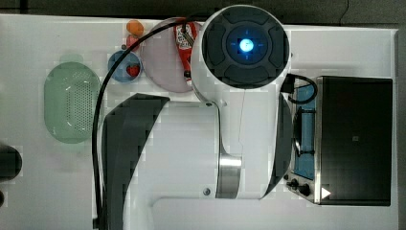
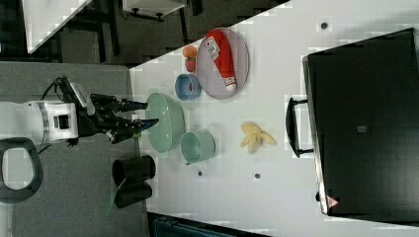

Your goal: Pick Banana and place it in mug.

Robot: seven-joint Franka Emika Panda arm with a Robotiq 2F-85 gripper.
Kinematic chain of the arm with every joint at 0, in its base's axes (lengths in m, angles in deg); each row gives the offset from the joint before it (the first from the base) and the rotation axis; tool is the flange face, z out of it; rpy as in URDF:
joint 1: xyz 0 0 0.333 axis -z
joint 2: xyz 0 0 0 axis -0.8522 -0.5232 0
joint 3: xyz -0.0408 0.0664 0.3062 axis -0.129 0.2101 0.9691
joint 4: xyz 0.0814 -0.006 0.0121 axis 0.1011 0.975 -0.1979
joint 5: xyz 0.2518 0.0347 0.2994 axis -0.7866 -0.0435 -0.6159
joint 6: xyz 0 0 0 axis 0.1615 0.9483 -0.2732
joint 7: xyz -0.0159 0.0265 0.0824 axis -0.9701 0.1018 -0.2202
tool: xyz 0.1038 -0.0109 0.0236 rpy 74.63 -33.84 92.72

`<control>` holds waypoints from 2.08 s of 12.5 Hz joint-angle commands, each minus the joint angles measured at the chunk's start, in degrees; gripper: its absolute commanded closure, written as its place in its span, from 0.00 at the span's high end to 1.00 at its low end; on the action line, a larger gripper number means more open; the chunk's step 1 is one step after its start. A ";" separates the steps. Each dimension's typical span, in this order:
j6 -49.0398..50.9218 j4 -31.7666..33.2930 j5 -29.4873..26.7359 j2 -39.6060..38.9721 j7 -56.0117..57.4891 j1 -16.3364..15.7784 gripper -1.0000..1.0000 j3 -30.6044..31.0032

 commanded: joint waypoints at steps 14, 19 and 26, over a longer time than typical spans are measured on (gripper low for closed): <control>-21.21 29.61 1.58 6.71 6.90 -0.46 1.00 -2.86; -37.33 38.50 1.58 -1.03 6.90 -0.38 1.00 -3.19; -54.49 39.99 1.58 -15.77 6.90 -0.45 1.00 -2.77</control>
